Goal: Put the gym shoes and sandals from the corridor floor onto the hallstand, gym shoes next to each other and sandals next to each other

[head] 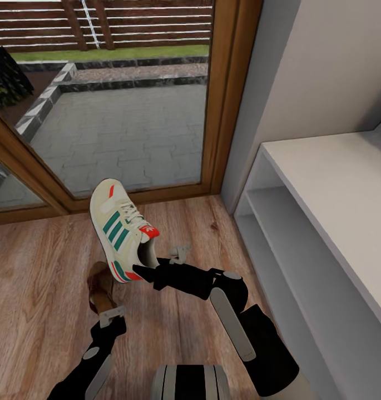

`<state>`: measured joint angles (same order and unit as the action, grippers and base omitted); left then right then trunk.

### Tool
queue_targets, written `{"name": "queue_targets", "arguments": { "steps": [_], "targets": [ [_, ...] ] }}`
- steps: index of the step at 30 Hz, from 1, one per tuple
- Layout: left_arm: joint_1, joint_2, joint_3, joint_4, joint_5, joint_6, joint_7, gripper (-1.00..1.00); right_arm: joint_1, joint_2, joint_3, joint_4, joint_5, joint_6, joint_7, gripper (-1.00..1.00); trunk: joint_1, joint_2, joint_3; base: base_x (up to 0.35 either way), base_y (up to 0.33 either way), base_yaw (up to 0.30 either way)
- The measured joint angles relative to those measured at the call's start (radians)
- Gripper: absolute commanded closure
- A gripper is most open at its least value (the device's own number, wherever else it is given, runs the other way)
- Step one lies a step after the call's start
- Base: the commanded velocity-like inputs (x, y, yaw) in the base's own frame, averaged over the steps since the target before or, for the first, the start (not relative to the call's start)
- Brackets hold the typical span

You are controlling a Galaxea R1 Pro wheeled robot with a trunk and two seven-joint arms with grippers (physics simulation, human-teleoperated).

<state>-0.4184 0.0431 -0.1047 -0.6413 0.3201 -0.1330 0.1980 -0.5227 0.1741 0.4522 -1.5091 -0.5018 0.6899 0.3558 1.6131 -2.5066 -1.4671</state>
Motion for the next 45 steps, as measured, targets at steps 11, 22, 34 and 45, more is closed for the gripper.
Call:
{"name": "queue_targets", "arguments": {
  "steps": [11,22,34,45],
  "targets": [
    [0.048,0.015,0.000,-0.001,0.000,-0.065,-0.043,1.00,0.000,0.000,0.000,0.001,0.002,0.000,0.000,1.00,0.000,0.000,0.000,-0.008,0.007,0.000],
    [0.060,0.018,0.008,-0.004,0.003,-0.104,-0.045,1.00,0.000,0.000,0.000,0.003,0.003,-0.001,0.000,1.00,0.001,0.000,0.000,-0.208,0.193,0.000],
    [0.060,0.044,0.010,-0.014,0.014,-0.101,-0.044,1.00,0.000,0.000,0.000,0.003,0.004,-0.003,0.000,1.00,0.000,0.000,0.000,-0.118,0.285,0.000],
    [0.060,0.054,0.010,-0.015,0.015,-0.098,-0.044,1.00,0.000,0.000,0.000,0.003,0.006,-0.003,0.000,1.00,0.000,0.000,0.000,-0.131,0.297,0.000]
  ]
}}
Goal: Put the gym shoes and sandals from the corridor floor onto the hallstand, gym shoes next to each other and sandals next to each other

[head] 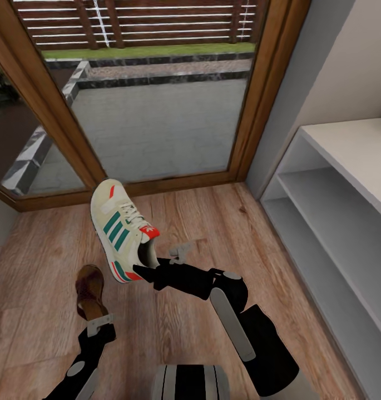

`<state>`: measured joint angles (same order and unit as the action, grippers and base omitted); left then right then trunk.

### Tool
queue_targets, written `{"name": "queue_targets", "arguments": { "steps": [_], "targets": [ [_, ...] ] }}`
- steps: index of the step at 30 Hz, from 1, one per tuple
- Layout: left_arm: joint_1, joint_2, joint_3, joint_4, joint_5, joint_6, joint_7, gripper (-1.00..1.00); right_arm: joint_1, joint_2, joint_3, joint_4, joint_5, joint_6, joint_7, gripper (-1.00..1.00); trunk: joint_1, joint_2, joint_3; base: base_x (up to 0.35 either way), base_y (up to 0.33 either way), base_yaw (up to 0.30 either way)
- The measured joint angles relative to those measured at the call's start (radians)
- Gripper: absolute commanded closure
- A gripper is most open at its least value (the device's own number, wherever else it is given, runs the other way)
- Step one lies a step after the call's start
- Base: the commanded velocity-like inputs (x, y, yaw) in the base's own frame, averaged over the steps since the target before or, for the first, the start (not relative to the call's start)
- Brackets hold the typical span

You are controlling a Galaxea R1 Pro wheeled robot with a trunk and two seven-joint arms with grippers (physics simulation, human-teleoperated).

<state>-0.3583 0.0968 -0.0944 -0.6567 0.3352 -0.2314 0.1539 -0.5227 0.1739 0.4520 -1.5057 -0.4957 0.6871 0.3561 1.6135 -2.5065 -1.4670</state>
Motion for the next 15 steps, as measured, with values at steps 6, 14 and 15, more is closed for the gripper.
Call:
{"name": "queue_targets", "arguments": {
  "steps": [6,14,15],
  "targets": [
    [0.000,0.001,0.000,0.001,0.000,-0.001,0.000,1.00,0.000,0.000,0.000,0.001,0.000,0.000,0.000,1.00,0.000,0.000,0.000,-0.166,0.291,0.000],
    [0.000,0.001,0.000,0.008,0.000,-0.002,0.000,1.00,0.000,0.000,0.001,0.001,0.000,0.000,0.000,1.00,0.000,0.000,0.000,-0.211,0.260,-0.018],
    [0.000,0.001,0.000,0.008,0.000,-0.002,0.000,1.00,0.000,0.000,0.001,0.001,0.000,0.000,0.000,1.00,0.000,0.000,0.000,-0.236,0.237,-0.003]
  ]
}}
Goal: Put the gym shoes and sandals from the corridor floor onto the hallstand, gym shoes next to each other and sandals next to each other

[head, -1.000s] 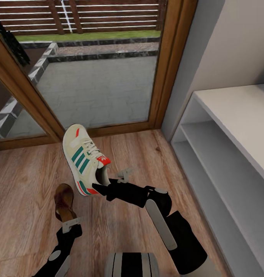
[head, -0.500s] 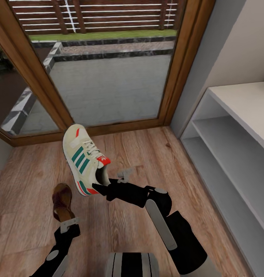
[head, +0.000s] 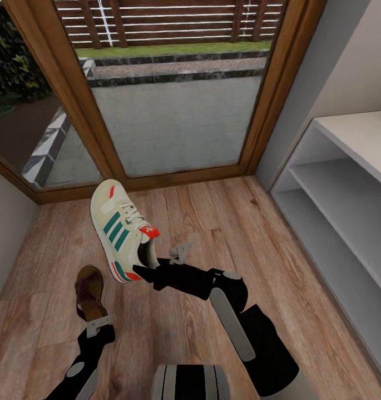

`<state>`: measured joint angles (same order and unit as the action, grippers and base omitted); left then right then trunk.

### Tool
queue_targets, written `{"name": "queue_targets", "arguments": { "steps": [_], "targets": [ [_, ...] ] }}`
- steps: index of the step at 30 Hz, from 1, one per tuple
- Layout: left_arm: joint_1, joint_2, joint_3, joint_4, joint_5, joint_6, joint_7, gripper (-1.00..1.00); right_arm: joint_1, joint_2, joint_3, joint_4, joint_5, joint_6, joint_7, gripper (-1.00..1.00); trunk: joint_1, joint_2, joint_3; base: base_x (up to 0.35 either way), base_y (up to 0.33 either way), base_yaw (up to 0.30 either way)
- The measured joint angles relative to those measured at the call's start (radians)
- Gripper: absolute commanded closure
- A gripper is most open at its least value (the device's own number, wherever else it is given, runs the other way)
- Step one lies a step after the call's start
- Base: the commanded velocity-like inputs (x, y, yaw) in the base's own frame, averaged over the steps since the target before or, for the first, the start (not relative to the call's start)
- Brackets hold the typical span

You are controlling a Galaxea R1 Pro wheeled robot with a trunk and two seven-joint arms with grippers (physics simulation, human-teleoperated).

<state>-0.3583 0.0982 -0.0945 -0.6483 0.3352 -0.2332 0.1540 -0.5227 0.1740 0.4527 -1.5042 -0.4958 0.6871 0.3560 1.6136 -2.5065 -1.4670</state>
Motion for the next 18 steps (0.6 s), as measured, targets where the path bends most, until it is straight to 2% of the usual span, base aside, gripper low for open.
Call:
{"name": "queue_targets", "arguments": {
  "steps": [3,7,15,18],
  "targets": [
    [0.000,0.000,0.000,0.001,0.000,-0.003,0.002,1.00,0.000,0.000,0.000,0.000,0.000,0.000,0.000,1.00,0.000,0.000,0.000,-0.245,0.212,-0.032],
    [0.001,0.000,0.000,0.003,-0.002,-0.005,0.004,1.00,0.000,0.000,0.000,0.000,-0.002,0.001,0.000,1.00,0.000,0.000,0.001,-0.171,0.096,-0.194],
    [0.001,0.001,0.000,0.001,-0.006,-0.006,-0.002,1.00,0.000,0.000,0.000,0.000,-0.002,0.001,0.000,1.00,0.000,0.000,0.003,-0.008,0.003,-0.255],
    [0.001,0.001,0.000,0.001,-0.010,-0.006,-0.002,1.00,0.000,0.000,0.000,-0.001,-0.004,0.001,0.000,1.00,-0.002,0.001,0.016,0.000,0.000,-0.257]
  ]
}}
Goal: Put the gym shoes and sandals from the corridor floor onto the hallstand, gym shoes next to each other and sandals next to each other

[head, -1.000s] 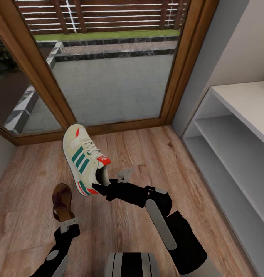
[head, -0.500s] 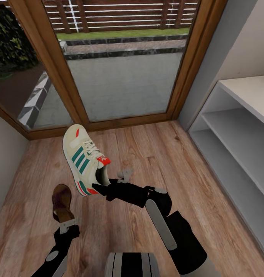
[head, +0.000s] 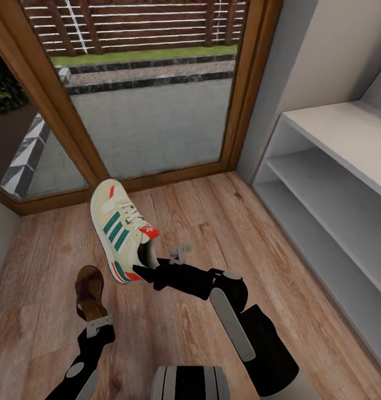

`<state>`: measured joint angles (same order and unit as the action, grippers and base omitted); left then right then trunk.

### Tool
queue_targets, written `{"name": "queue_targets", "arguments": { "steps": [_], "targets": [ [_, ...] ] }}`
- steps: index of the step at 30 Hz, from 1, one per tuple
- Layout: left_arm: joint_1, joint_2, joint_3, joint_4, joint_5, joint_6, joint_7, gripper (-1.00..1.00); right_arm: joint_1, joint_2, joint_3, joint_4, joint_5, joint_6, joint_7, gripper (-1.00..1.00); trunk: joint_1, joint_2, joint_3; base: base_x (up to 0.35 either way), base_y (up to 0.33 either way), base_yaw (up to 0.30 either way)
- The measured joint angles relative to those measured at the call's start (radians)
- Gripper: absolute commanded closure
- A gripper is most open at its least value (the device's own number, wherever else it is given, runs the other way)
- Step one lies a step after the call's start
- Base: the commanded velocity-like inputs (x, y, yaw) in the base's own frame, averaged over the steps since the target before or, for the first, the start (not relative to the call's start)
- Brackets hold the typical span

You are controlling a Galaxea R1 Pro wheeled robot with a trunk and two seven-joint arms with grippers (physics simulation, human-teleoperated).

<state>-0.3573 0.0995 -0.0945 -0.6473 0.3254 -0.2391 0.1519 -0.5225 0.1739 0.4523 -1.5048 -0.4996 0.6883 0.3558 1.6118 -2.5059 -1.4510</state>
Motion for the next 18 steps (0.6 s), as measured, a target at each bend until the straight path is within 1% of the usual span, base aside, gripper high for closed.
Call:
{"name": "queue_targets", "arguments": {
  "steps": [3,5,9,12,15,18],
  "targets": [
    [0.001,0.002,0.000,0.000,-0.001,0.000,0.000,1.00,0.000,0.000,0.000,0.000,0.000,0.000,0.000,1.00,-0.001,0.001,0.013,0.000,0.000,-0.257],
    [0.001,0.008,0.000,0.001,-0.001,0.001,0.000,1.00,0.000,0.000,0.000,0.001,0.000,0.000,0.000,1.00,-0.002,0.001,0.021,0.000,0.000,-0.257],
    [0.003,0.063,0.002,0.004,0.010,0.004,0.002,1.00,0.000,0.000,0.000,0.001,0.001,0.000,0.000,1.00,-0.004,0.002,0.038,0.000,0.000,-0.257],
    [0.016,0.084,0.002,0.005,0.013,0.005,0.002,1.00,0.000,0.000,0.000,0.002,0.002,0.000,0.000,1.00,-0.005,0.003,0.051,0.000,0.000,-0.257],
    [0.034,0.091,0.005,0.005,0.015,0.005,0.001,1.00,0.000,0.000,-0.001,0.002,0.003,0.000,0.000,1.00,-0.007,0.004,0.063,0.000,0.000,-0.257],
    [0.041,0.092,0.006,0.005,0.016,0.001,-0.006,1.00,0.000,0.000,-0.002,0.002,0.003,0.000,0.000,1.00,-0.008,0.004,0.076,0.000,0.000,-0.257]
  ]
}}
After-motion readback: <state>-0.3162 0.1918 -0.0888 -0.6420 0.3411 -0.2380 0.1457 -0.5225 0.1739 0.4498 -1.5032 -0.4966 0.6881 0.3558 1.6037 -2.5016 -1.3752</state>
